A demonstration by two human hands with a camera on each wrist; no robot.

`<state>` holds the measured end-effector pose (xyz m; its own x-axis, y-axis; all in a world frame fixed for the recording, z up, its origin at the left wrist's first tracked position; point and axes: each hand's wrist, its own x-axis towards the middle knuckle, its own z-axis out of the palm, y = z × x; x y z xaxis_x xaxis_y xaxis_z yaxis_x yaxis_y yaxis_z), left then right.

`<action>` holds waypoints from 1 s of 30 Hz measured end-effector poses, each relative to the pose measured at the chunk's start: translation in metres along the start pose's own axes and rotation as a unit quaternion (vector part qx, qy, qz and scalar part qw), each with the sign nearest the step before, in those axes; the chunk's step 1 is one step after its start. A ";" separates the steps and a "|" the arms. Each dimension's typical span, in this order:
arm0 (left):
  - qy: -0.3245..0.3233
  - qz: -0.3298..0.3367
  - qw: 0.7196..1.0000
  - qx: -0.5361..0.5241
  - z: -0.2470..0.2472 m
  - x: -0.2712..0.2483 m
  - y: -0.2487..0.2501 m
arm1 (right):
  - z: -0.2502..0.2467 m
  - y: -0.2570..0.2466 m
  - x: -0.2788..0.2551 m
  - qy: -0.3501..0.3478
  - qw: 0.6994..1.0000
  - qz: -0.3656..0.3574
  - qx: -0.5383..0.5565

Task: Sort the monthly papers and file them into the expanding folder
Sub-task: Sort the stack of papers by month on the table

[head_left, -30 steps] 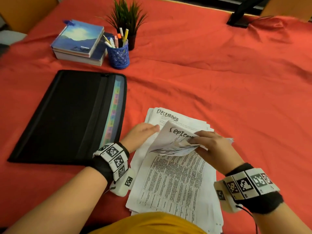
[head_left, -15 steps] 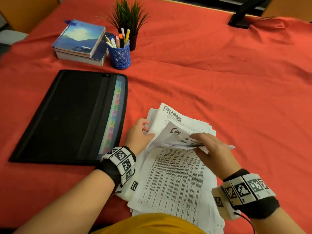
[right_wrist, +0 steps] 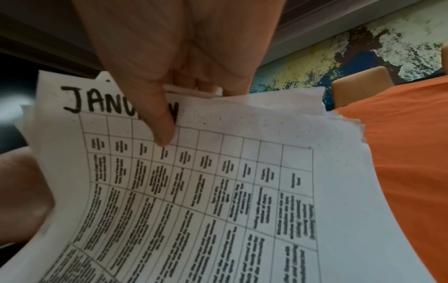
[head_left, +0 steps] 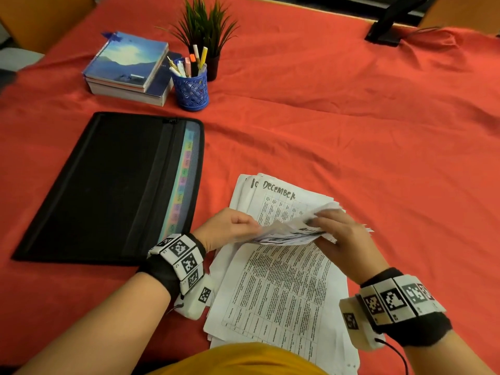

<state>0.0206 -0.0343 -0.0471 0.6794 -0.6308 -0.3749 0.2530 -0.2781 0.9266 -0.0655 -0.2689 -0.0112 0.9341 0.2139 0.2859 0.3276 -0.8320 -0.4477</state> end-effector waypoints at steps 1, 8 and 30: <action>0.024 -0.014 1.000 -0.008 0.001 0.001 0.003 | -0.001 -0.001 0.000 0.000 1.000 0.005 -0.011; 0.137 -0.039 0.988 0.064 0.011 0.028 -0.009 | -0.003 -0.008 0.000 -0.002 1.000 0.016 -0.015; 0.265 -0.004 0.959 0.100 0.007 0.028 -0.010 | -0.009 -0.006 0.000 -0.049 0.996 0.060 0.031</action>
<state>0.0326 -0.0541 -0.0674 0.9460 -0.1866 -0.2652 0.1580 -0.4489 0.8795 -0.0689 -0.2688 -0.0006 0.9756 0.1662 0.1437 0.2176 -0.8216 -0.5269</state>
